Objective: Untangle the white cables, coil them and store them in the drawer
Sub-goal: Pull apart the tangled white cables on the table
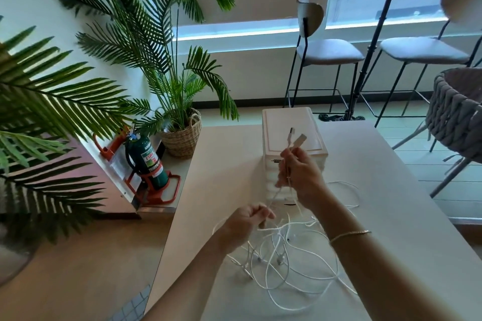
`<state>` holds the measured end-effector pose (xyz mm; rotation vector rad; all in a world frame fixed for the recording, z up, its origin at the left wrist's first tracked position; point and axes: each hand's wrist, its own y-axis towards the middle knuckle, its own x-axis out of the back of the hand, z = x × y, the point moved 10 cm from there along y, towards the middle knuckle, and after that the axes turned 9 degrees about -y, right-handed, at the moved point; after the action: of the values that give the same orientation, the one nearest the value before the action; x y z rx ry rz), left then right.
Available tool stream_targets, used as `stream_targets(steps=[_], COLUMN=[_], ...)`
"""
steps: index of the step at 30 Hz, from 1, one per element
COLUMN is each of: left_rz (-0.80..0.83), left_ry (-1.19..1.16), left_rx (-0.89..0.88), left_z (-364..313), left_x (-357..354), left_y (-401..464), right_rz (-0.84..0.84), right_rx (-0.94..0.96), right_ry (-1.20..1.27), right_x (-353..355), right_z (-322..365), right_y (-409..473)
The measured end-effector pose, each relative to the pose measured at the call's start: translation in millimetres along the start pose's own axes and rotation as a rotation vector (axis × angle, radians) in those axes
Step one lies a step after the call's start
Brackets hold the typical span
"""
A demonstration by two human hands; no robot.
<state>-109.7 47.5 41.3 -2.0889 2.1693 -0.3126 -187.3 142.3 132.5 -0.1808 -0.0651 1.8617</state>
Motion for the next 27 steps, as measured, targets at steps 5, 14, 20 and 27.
stream_targets(steps=[5, 14, 20, 27], left_rz=[-0.091, -0.288, -0.235, -0.197], left_ry=[0.344, 0.419, 0.34, 0.348], left_rx=[0.136, 0.234, -0.033, -0.208], left_z=[47, 66, -14, -55], left_x=[32, 86, 41, 19], left_y=[-8, -32, -10, -11], right_rz=[-0.136, -0.422, 0.049, 0.188], right_rx=[0.035, 0.171, 0.134, 0.125], right_ry=[-0.124, -0.505, -0.715, -1.141], right_x=[41, 106, 25, -8], right_z=[20, 80, 19, -19], right_y=[3, -5, -15, -22])
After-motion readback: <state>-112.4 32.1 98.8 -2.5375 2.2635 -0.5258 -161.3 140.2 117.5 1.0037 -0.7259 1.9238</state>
